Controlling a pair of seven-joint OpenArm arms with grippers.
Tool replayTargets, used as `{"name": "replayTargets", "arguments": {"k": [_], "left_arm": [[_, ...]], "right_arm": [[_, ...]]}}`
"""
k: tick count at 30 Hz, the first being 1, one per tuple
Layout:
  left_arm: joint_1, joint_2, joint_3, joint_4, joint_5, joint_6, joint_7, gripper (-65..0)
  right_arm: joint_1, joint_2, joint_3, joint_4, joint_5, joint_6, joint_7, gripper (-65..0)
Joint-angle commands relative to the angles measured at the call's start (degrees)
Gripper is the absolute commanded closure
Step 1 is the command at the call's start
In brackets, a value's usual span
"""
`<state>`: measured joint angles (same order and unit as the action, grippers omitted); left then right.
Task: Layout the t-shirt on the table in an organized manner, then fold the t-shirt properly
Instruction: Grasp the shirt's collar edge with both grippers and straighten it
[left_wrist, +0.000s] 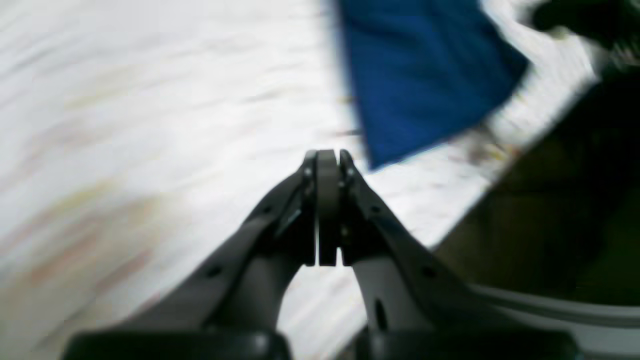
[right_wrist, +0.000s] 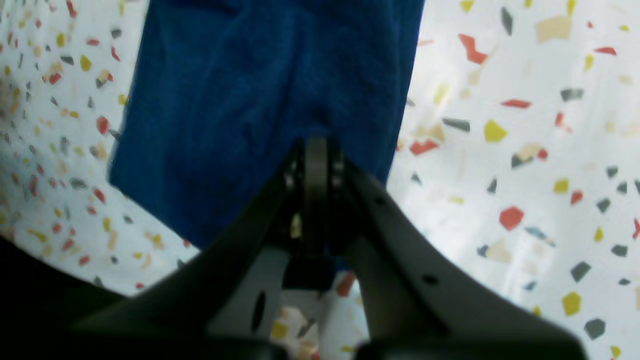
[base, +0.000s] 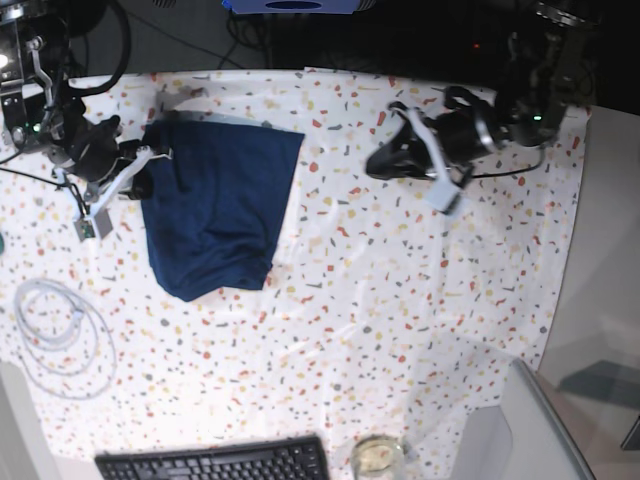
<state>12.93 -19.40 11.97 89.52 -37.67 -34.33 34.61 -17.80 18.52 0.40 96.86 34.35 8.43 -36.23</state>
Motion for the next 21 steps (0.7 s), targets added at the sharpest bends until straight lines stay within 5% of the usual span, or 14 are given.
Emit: {"name": "replayTargets", "arguments": {"k": [1, 5, 10, 15, 21], "left_arm": [[-1.81, 2.04, 2.85, 0.46, 1.76, 1.32, -1.60, 0.0], [-5.85, 11.35, 10.32, -6.04, 10.29, 1.93, -1.69, 0.0], [-9.10, 19.27, 11.55, -19.41, 20.04, 1.93, -1.86, 0.0], [-10.25, 20.58, 11.11, -26.35, 27.78, 1.93, -1.95, 0.0], [-8.58, 17.42, 10.93, -17.38, 25.14, 1.93, -1.69, 0.0]], "right_arm": [[-0.62, 0.42, 0.25, 0.68, 0.68, 0.32, 0.84, 0.0], [-1.58, 0.33, 0.25, -1.69, 0.68, 0.32, 2.16, 0.0], [-1.93, 0.33, 0.43, -4.77, 0.68, 0.32, 2.16, 0.0], [-2.02, 0.33, 0.61, -9.08, 0.68, 0.41, 2.34, 0.0], [-3.43, 1.48, 1.93, -6.53, 0.68, 0.41, 4.98, 0.0]]}}
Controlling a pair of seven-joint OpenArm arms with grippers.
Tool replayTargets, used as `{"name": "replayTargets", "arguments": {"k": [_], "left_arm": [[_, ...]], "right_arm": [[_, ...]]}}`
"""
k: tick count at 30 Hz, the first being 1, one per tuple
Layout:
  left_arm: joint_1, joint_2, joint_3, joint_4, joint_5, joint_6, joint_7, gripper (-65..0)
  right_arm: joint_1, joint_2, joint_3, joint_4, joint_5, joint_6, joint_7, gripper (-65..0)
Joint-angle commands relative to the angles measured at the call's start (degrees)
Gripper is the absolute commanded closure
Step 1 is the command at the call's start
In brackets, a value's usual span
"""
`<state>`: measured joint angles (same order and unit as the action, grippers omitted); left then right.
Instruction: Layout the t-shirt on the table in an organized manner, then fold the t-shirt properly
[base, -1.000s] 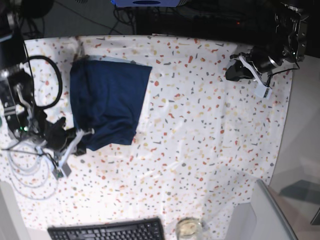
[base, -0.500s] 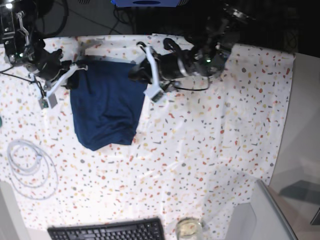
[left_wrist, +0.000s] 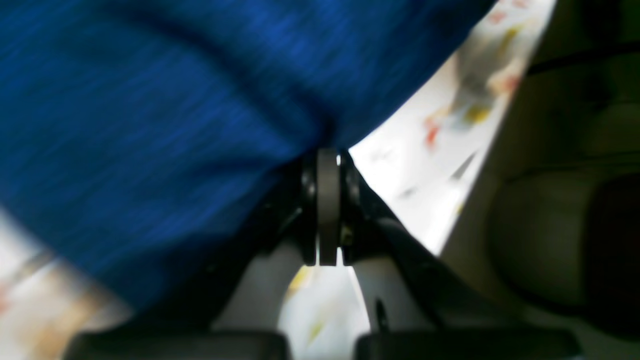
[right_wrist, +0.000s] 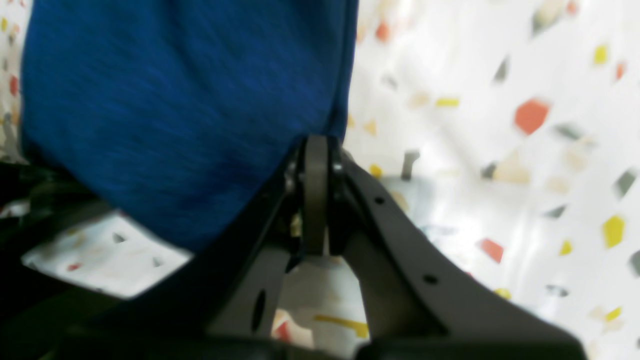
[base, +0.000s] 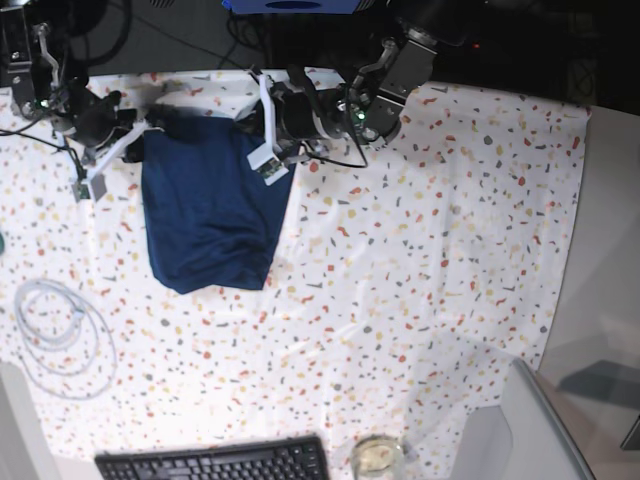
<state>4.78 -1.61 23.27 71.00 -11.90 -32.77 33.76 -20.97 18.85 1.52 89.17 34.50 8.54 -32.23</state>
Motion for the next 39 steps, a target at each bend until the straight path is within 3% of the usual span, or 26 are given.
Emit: {"name": "replayTargets", "arguments": {"k": [1, 5, 8, 11, 17, 27, 34, 39], "left_arm": [[0.10, -1.51, -0.81, 3.33, -1.77, 0.38, -0.75, 0.0], [3.18, -5.47, -4.59, 12.82, -6.87, 0.38, -0.75, 0.0], [6.61, -8.90, -5.64, 18.62, -7.13, 0.38, -0.75, 0.0], [11.44, -13.03, -5.46, 23.46, -4.93, 0.38, -0.92, 0.0], [20.76, -17.95, -5.90, 27.85, 2.71, 0.38, -1.10, 0.0], [28.85, -17.78, -5.46, 27.50, 10.27, 0.38, -1.10, 0.0], [32.28, -17.95, -5.46, 23.28, 13.53, 0.38, -1.10, 0.0], [33.77, -17.60, -5.46, 13.96, 18.01, 0.38, -1.10, 0.0]], "right_arm": [[-0.87, 1.41, 1.51, 2.57, 0.53, 0.30, 0.98, 0.0], [-3.51, 1.76, 4.24, 9.52, 0.53, 0.30, 0.98, 0.0], [-5.01, 1.76, 5.65, 12.59, 0.53, 0.30, 0.98, 0.0], [-8.17, 1.76, 7.32, 15.41, 0.44, 0.39, 0.98, 0.0], [-17.31, 4.23, 12.68, 20.68, 0.44, 0.39, 1.33, 0.0], [-28.83, 4.49, 14.09, 22.79, 0.44, 0.48, 1.15, 0.0], [-37.09, 2.73, 13.82, 22.61, 0.53, 0.48, 1.06, 0.0], [-39.47, 0.62, 12.94, 12.94, 0.53, 0.48, 1.06, 0.0]]}}
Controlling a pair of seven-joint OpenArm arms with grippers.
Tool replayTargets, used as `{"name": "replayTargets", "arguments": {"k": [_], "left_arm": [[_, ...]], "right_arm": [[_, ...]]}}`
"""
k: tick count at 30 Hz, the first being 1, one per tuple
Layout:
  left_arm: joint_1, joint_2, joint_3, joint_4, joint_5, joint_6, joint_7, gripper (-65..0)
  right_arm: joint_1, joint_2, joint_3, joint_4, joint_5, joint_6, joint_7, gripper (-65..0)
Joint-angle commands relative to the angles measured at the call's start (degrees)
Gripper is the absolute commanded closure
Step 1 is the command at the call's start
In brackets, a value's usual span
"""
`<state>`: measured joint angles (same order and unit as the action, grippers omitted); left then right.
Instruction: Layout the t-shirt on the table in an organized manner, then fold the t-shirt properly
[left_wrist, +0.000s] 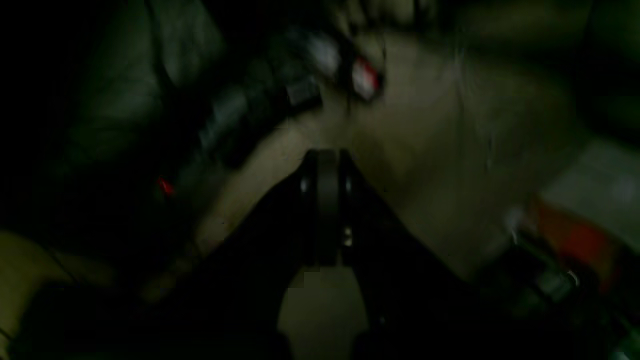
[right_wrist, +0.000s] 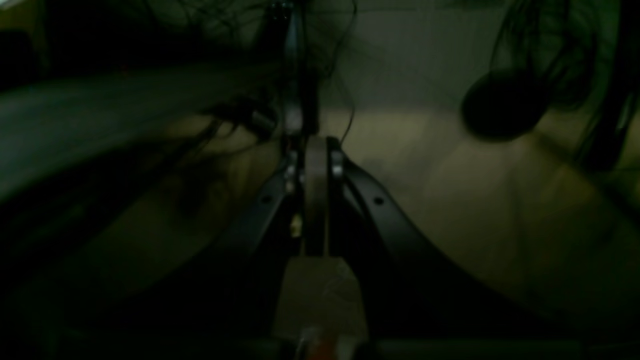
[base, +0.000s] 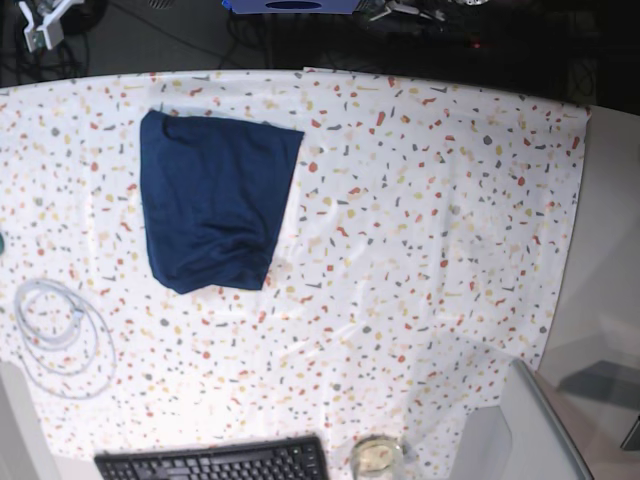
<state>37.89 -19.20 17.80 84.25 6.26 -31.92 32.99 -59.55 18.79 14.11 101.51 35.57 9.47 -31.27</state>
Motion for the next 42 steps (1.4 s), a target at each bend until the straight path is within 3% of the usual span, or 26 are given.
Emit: {"name": "replayTargets", "arguments": {"k": [1, 3, 9, 12, 14, 17, 20, 21, 23, 30, 31, 38, 42], "left_arm": [[0.48, 0.08, 0.00, -1.57, -0.06, -0.47, -0.33, 0.0], [0.13, 0.96, -0.09, -6.23, 0.02, -0.47, -1.83, 0.0], [-4.70, 5.53, -0.18, -27.24, 0.38, -0.30, -16.25, 0.0], [-10.33, 8.52, -0.26, -43.85, 0.02, -0.30, -25.30, 0.0], [-15.25, 10.89, -0.53, -58.53, -0.15, -0.30, -33.39, 0.0], [-22.46, 13.71, -0.70, -80.78, -0.15, -0.30, -49.83, 0.0], [-24.04, 13.71, -0.70, -84.25, -0.15, -0.30, -62.49, 0.0], [-24.04, 13.36, -0.70, -84.25, -0.24, -0.30, -63.54, 0.0], [-24.13, 12.04, -0.79, -83.41, -0.24, -0.30, -62.49, 0.0], [-24.66, 10.19, -0.79, -78.05, -0.24, -0.03, -57.65, 0.0], [-24.57, 10.28, -0.70, -78.05, -0.15, 1.20, -57.65, 0.0], [-24.22, 10.19, 0.00, -78.14, 0.38, 18.08, -57.74, 0.0], [-24.83, 10.19, -0.09, -78.05, 0.38, 22.91, -57.74, 0.0]], "right_arm": [[-0.01, 0.86, -0.79, -2.75, -0.54, -0.46, 0.28, 0.0], [2.63, 2.27, -3.43, -9.51, -0.54, 1.12, 0.37, 0.0], [15.90, 7.37, -17.93, -34.75, -0.72, 15.62, 0.63, 0.0], [25.22, 7.72, -26.20, -51.27, -5.20, 20.28, 5.55, 0.0], [31.64, 5.79, -31.56, -65.69, -10.21, 21.43, 13.90, 0.0], [39.11, -0.81, -37.63, -88.11, -17.15, 21.34, 34.39, -0.5], [41.40, -6.35, -40.44, -100.24, -20.41, 21.16, 53.20, -0.6], [41.31, -7.75, -40.53, -101.03, -20.32, 21.16, 57.33, -0.6], [40.69, -9.16, -40.53, -99.89, -20.32, 21.16, 59.62, -0.6], [39.02, -13.03, -40.61, -93.21, -20.41, 15.45, 56.72, -0.5], [39.11, -13.03, -40.61, -93.21, -20.41, 15.01, 56.72, -0.5], [41.31, -11.36, -40.61, -92.94, -20.32, 14.92, 56.89, -0.6], [42.45, -11.09, -40.70, -92.94, -20.41, 14.92, 56.89, -0.6]]}}
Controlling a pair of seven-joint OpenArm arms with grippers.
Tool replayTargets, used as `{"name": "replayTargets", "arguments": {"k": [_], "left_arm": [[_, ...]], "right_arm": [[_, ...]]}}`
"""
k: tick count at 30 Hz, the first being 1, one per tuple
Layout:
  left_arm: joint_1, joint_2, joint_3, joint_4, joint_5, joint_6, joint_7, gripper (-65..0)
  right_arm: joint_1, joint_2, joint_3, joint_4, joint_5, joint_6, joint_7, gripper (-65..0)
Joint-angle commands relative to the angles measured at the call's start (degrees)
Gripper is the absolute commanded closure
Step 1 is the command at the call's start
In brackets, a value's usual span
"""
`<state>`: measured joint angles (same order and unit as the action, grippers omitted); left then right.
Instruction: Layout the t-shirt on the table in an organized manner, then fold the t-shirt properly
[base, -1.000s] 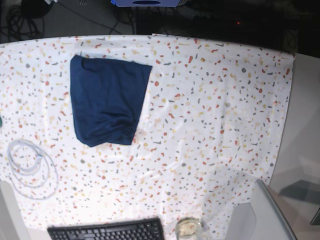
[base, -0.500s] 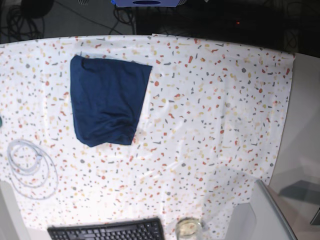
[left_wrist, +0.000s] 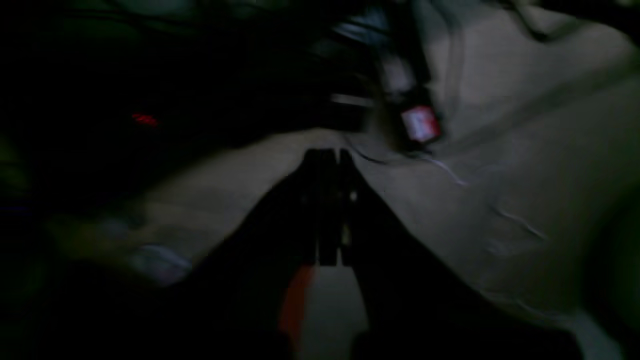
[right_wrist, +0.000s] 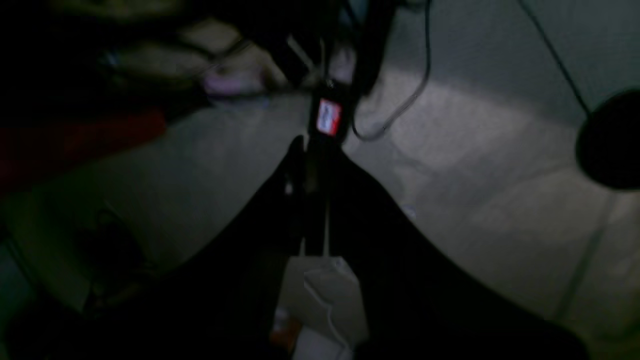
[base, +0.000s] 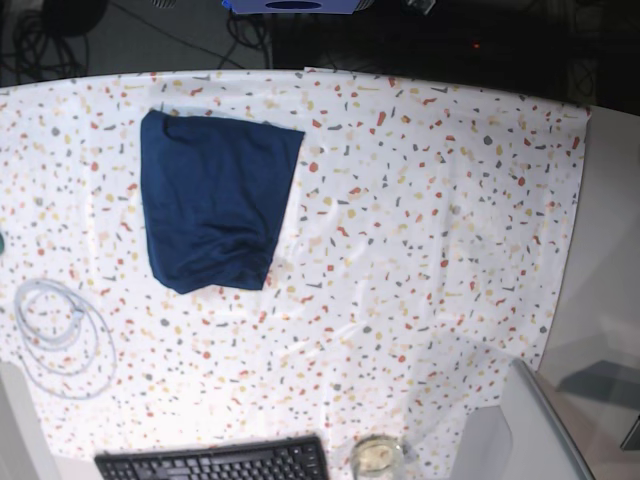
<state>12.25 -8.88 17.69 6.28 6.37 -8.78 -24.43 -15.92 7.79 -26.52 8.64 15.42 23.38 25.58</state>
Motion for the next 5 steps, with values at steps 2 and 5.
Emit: {"name": "replayTargets", "arguments": {"k": [2, 5], "left_arm": [[0.19, 0.05, 0.02, -0.09, 0.35, 0.03, -0.32, 0.0], [0.19, 1.10, -0.07, -0.09, 0.27, 0.12, -0.32, 0.0]], "right_arm": [[-0.91, 0.69, -0.07, -0.07, -0.34, 1.02, 0.04, -0.6], [-0.65, 1.39, -0.25, -0.07, -0.43, 1.02, 0.04, -0.6]]}}
